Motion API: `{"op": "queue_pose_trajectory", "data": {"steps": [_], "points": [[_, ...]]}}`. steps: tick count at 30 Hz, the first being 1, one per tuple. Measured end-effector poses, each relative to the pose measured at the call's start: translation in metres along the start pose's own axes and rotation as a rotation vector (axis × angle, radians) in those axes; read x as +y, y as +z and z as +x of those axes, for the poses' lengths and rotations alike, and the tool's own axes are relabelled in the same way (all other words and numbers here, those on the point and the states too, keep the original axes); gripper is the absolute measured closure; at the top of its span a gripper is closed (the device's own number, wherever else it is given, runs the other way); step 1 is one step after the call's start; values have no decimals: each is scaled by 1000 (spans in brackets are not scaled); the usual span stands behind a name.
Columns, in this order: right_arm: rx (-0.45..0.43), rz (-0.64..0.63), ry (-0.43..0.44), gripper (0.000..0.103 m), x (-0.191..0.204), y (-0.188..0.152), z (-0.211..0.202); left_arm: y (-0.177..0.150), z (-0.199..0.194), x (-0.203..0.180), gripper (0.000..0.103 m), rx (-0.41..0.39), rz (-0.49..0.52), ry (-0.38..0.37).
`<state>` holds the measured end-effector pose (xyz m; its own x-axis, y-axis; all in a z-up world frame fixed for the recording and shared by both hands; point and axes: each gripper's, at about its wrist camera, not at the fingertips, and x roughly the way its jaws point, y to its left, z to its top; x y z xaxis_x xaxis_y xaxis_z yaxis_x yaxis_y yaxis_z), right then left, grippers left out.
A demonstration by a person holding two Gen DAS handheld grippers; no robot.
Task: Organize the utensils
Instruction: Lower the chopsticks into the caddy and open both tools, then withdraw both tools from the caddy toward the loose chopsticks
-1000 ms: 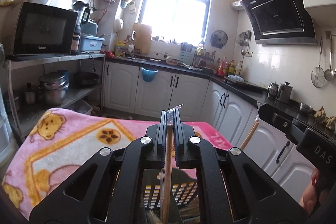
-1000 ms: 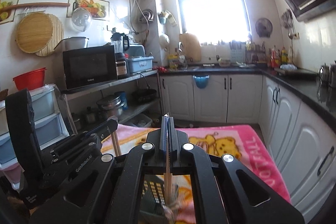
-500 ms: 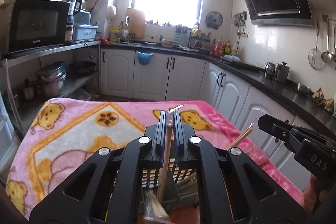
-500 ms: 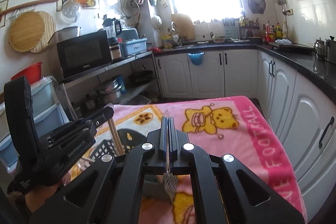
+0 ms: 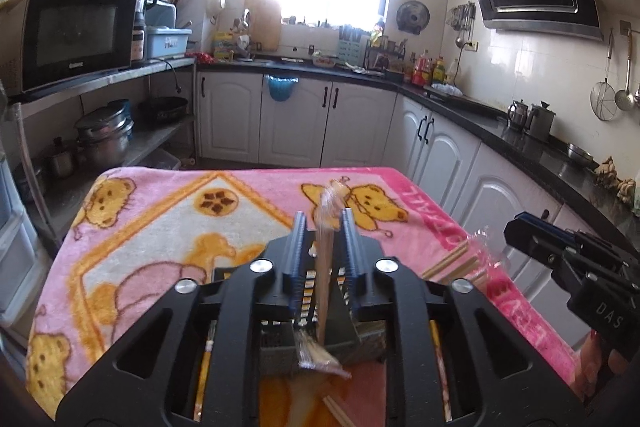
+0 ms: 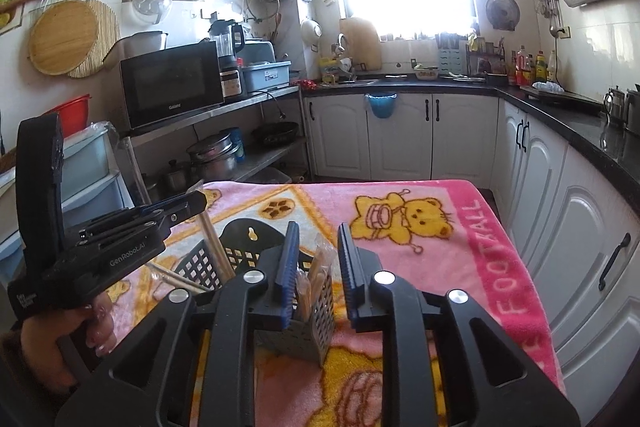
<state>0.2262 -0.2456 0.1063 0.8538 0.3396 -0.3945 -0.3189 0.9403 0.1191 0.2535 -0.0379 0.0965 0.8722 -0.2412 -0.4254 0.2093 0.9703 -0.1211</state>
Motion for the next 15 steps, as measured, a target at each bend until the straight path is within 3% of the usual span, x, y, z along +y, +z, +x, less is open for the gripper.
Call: {"op": "queue_pose_trajectory", "data": {"steps": [9,15], "points": [[20,13,-4,74,-7,-8,-14,-6,-14,3,74,17,7,6],[18,18,-10,66,-10,-16,-26,-10,-32,1,55,-12,8,10]]}}
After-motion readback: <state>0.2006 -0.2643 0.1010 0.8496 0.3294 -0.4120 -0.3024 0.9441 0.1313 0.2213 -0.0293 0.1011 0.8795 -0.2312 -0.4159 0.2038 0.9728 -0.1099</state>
